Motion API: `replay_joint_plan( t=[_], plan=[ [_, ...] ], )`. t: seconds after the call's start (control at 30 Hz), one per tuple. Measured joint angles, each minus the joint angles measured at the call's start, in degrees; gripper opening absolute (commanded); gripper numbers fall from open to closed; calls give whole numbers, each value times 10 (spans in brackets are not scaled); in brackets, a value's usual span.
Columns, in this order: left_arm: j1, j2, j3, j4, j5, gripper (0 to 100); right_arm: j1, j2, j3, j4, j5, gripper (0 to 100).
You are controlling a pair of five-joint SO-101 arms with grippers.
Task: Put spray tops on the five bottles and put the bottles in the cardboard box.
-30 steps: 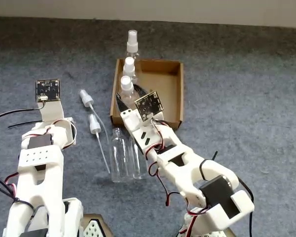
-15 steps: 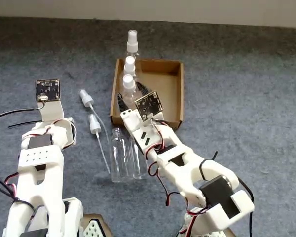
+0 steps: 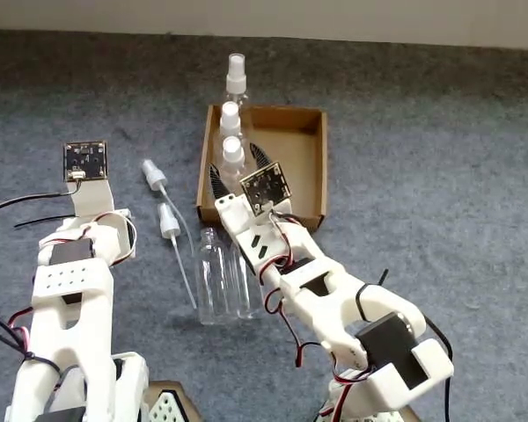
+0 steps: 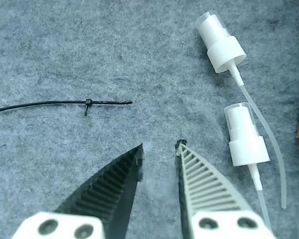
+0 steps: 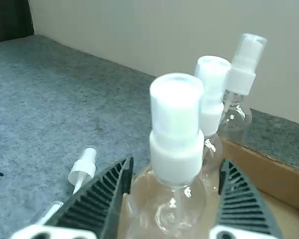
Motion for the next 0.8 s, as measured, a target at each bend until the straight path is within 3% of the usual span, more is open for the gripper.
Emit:
replay_joint_plan(
  t=[0.37,0.8],
  plan=[
    [0,0,0,0,0,109,-7,-54,0,17,0,224],
    [0,0,0,0,0,109,-7,-345,0,302,0,224]
  ],
)
